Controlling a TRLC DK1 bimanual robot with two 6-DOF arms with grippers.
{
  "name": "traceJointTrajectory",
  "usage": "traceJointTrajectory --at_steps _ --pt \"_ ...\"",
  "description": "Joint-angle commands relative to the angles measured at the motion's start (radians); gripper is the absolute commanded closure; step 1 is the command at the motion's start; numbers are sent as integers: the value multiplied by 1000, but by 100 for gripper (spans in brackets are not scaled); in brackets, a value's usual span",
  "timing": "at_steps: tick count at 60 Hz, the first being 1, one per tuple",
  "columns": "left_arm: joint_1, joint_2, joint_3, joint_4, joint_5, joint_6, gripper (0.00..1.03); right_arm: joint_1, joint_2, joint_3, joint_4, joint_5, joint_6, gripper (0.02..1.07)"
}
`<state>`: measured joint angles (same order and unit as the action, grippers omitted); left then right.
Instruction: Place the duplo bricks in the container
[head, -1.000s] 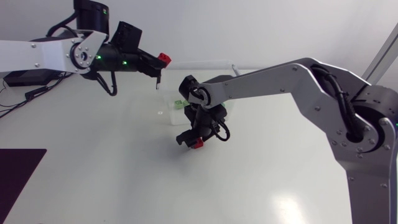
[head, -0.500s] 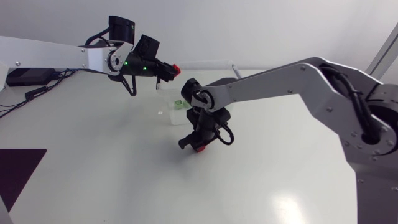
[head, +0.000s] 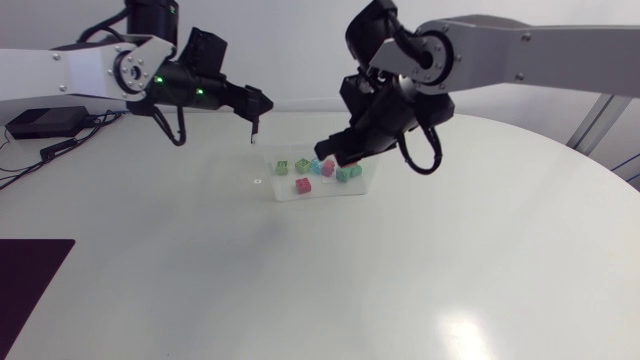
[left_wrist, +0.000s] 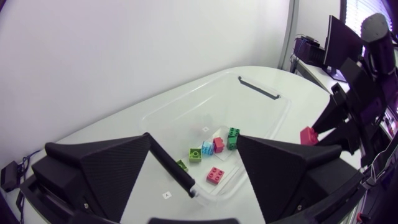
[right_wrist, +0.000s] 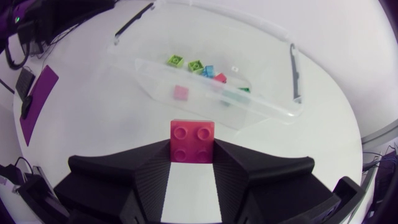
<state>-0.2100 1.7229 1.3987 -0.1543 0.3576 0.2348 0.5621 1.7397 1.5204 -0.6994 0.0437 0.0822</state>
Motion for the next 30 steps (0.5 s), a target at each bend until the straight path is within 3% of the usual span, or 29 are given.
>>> traceJointTrajectory --at_steps 1,13,23,26,30 --pt "26 -89 -83 -21 -14 -17 5 -19 -8 53 18 12 1 81" --pt "41 -243 -247 -67 -39 11 5 -68 55 135 138 24 -36 81" --pt "29 -405 -395 -64 -120 31 5 -85 152 211 190 24 -65 80" --pt "26 -437 -423 -64 -137 26 5 -87 178 227 201 25 -70 75" --pt "21 -470 -458 -70 -161 26 5 -94 222 245 213 28 -75 59"
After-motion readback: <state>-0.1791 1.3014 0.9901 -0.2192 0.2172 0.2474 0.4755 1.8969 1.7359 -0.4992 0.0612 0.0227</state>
